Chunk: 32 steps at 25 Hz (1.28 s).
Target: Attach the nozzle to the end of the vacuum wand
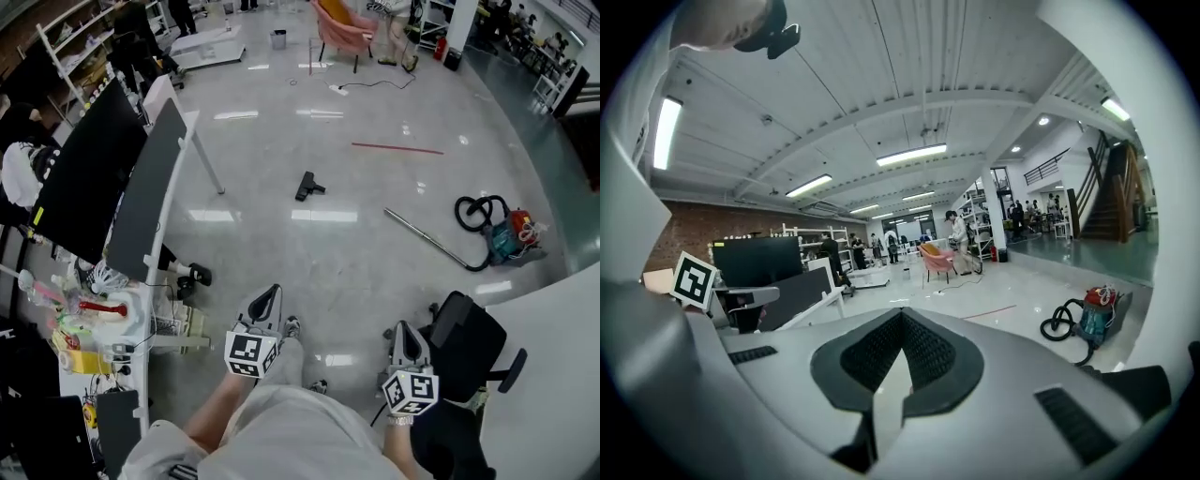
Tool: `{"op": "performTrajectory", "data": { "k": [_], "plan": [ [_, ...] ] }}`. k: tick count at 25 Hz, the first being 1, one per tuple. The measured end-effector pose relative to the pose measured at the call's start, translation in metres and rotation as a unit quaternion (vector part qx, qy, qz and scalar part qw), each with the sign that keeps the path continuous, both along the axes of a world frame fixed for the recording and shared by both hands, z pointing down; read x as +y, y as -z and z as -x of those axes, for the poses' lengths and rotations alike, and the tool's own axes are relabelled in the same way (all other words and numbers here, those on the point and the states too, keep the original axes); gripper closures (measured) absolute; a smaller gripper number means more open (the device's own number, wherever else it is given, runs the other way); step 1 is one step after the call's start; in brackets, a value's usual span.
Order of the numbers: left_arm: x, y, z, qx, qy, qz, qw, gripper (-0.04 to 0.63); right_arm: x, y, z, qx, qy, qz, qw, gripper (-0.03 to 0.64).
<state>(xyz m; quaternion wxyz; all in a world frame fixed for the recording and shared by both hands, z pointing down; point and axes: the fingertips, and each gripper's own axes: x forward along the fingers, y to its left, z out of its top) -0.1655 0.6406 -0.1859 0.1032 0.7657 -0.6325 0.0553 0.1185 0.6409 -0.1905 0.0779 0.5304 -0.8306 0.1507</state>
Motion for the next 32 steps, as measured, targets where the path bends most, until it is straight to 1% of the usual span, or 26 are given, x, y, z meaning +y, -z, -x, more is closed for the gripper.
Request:
{"op": "performTrajectory", "data": {
  "k": [3,6,9,12,15,17,20,22,26,30,32],
  "plan": [
    [-0.046,-0.006,0.013,0.011,-0.001,0.015,0.9998,0.595,-0.037,0.003,0.014,0.003,-0.005,0.003,1.0,0.62],
    [-0.099,-0.003,0.026,0.022,-0.005,0.01,0.9997,0.595,-0.082,0.011,0.031,0.012,-0.012,-0.005,1.0,0.62],
    [-0.145,0.001,0.04,0.03,-0.024,0.0,0.9993,0.595,-0.12,0.019,0.053,0.02,-0.02,-0.013,1.0,0.62],
    [-0.183,-0.001,0.053,0.03,-0.044,0.002,0.9986,0.595,-0.149,0.02,0.069,0.024,-0.033,-0.012,0.999,0.62],
    [-0.214,-0.002,0.065,0.026,-0.055,0.003,0.9981,0.595,-0.174,0.017,0.08,0.026,-0.045,-0.005,0.999,0.62],
    [-0.228,-0.003,0.072,0.027,-0.053,0.006,0.9982,0.595,-0.187,0.012,0.086,0.034,-0.049,0.002,0.998,0.62],
    [-0.242,-0.01,0.081,0.052,-0.041,0.026,0.9975,0.595,-0.204,0.005,0.091,0.039,-0.053,0.013,0.998,0.62],
    [-0.253,-0.015,0.085,0.061,-0.038,0.031,0.9969,0.595,-0.218,0.0,0.093,0.033,-0.053,0.019,0.998,0.62],
    [-0.285,-0.028,0.084,0.057,-0.041,0.034,0.9969,0.595,-0.252,-0.016,0.09,0.029,-0.051,0.03,0.998,0.62],
    [-0.323,-0.029,0.079,0.026,-0.052,0.033,0.9978,0.595,-0.296,-0.025,0.083,0.02,-0.054,0.034,0.998,0.62],
    [-0.346,-0.028,0.075,0.017,-0.055,0.033,0.9978,0.595,-0.325,-0.028,0.078,0.016,-0.055,0.033,0.998,0.62]
  ]
}}
